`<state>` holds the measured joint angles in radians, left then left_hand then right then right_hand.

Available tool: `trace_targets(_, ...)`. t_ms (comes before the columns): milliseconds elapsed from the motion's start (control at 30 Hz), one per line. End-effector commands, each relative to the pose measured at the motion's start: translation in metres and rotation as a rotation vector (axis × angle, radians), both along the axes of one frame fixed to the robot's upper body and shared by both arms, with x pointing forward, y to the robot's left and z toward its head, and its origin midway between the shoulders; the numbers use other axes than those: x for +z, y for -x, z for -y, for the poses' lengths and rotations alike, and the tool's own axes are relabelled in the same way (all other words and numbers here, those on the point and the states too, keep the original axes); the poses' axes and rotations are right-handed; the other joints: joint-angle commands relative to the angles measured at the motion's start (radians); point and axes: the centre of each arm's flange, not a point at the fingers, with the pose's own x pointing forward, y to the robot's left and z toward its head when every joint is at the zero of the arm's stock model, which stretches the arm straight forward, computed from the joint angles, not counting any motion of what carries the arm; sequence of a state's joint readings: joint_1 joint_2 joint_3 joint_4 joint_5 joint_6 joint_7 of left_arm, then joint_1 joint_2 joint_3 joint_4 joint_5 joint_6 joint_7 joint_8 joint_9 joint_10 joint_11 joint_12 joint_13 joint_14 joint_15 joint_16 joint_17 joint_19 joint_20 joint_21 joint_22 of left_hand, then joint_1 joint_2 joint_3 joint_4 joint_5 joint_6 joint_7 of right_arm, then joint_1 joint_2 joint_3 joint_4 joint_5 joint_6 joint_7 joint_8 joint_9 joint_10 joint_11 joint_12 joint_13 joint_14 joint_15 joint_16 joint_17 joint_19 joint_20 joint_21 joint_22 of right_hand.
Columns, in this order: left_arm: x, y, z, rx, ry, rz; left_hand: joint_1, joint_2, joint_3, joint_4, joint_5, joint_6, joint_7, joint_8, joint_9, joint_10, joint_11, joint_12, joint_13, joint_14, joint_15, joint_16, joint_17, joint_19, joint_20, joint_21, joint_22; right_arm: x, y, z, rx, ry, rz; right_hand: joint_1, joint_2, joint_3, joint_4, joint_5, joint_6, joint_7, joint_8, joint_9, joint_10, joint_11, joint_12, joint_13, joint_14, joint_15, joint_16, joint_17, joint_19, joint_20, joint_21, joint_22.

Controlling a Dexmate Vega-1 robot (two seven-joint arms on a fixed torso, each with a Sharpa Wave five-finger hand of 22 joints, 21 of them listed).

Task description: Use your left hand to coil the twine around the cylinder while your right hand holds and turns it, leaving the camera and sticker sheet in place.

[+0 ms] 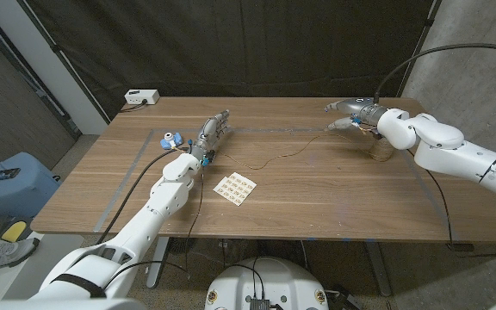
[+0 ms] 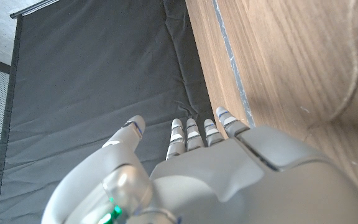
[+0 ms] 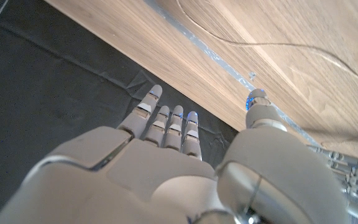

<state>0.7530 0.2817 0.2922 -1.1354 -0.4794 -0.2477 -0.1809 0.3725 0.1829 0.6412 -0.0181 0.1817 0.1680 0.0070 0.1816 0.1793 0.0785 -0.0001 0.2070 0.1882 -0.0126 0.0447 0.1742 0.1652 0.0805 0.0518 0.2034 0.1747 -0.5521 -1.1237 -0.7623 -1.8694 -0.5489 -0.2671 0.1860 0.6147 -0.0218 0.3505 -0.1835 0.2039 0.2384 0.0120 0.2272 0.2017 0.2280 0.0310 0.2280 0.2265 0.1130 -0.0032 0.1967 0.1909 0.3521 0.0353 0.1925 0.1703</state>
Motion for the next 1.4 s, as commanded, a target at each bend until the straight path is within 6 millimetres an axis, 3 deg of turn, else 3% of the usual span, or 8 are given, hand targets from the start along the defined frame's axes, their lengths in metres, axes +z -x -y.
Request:
trace_targets(33, -0.001, -0.002, 0.0, -0.007, -0.006, -0.009, 0.01, 0.002, 0.003, -0.006, 0.009, 0.01, 0.004, 0.006, 0.003, 0.008, 0.002, 0.002, 0.004, 0.003, 0.008, 0.004, 0.003, 0.008, -0.001, -0.002, 0.002, 0.004, 0.005, 0.0, -0.086, 0.14, 0.013, 0.012, -0.026, -0.006, 0.006, 0.01, 0.017, -0.001, 0.009, 0.003, 0.024, -0.004, 0.014, 0.008, 0.015, -0.004, 0.011, 0.003, -0.009, 0.021, -0.002, 0.002)
trace_targets(367, -0.001, -0.003, 0.002, -0.01, -0.005, -0.012, 0.011, 0.002, 0.002, -0.008, 0.009, 0.014, 0.005, 0.007, 0.003, 0.007, 0.002, 0.002, 0.004, 0.003, 0.008, 0.005, 0.003, 0.007, -0.001, -0.003, 0.002, 0.01, 0.006, 0.003, -0.139, 0.243, -0.024, 0.028, -0.052, -0.009, 0.006, 0.023, 0.02, 0.01, 0.008, 0.005, 0.029, -0.007, 0.016, 0.013, 0.007, 0.006, 0.007, 0.004, -0.037, 0.036, -0.01, 0.002)
trace_targets(1400, -0.01, -0.005, 0.007, -0.018, 0.009, -0.029, 0.013, 0.006, 0.0, -0.007, 0.009, 0.02, 0.008, 0.007, 0.004, 0.007, 0.004, 0.002, 0.004, 0.004, 0.009, 0.005, 0.004, 0.008, 0.001, -0.003, 0.002, 0.012, -0.006, 0.011, -0.328, 0.546, -0.202, 0.084, -0.068, 0.013, 0.01, 0.024, -0.024, 0.046, -0.011, 0.009, -0.002, 0.02, 0.007, 0.03, -0.018, 0.035, 0.002, 0.012, -0.058, 0.043, -0.006, 0.003)
